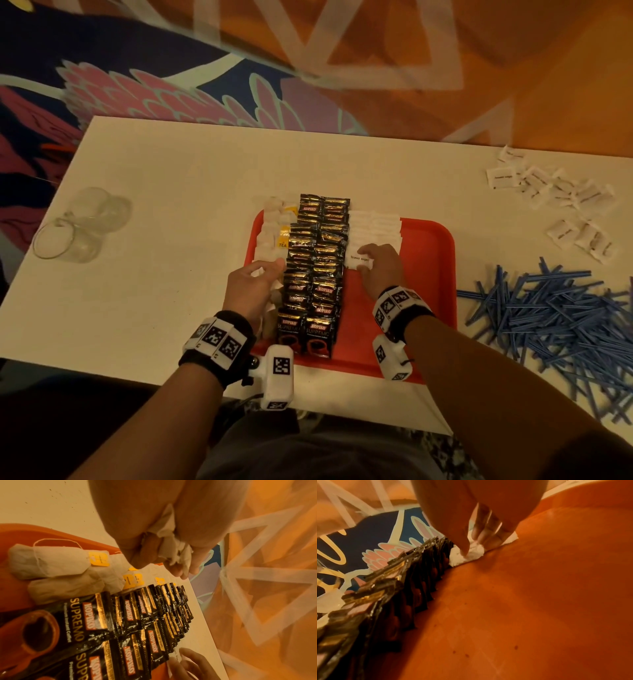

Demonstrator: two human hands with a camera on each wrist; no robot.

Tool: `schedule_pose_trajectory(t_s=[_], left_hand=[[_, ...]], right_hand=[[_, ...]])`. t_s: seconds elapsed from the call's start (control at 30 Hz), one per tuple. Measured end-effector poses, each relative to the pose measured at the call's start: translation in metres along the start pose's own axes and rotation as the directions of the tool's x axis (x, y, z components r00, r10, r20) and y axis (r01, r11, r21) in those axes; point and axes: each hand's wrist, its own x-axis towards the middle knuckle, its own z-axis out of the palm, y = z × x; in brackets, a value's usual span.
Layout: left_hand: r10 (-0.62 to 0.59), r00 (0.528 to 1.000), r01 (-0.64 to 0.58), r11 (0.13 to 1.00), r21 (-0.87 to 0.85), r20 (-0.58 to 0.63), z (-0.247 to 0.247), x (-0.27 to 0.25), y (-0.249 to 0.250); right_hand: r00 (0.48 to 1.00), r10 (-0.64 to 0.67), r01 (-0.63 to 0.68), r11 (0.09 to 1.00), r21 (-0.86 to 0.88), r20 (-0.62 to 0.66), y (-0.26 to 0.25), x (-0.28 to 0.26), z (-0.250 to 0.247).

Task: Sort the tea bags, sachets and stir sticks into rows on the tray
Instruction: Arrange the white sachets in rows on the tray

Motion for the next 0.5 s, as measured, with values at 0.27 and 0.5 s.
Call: schedule_pose_trajectory(t_s=[0.27,0.5], left_hand=[[-0.033,0.994,0.019,0.991,0.132,0.108,0.013,0.000,0.004],[-0.069,0.972,0.044,0.992,0.117,0.225,0.063,-0.021,0.021]], right_hand=[[0.999,0.018,-0.013,0.993,0.121,-0.044,-0.017,-0.021,-0.026],[0.982,-0.170,0.105,0.856,0.506,0.085,-0.074,-0.064,-0.075]])
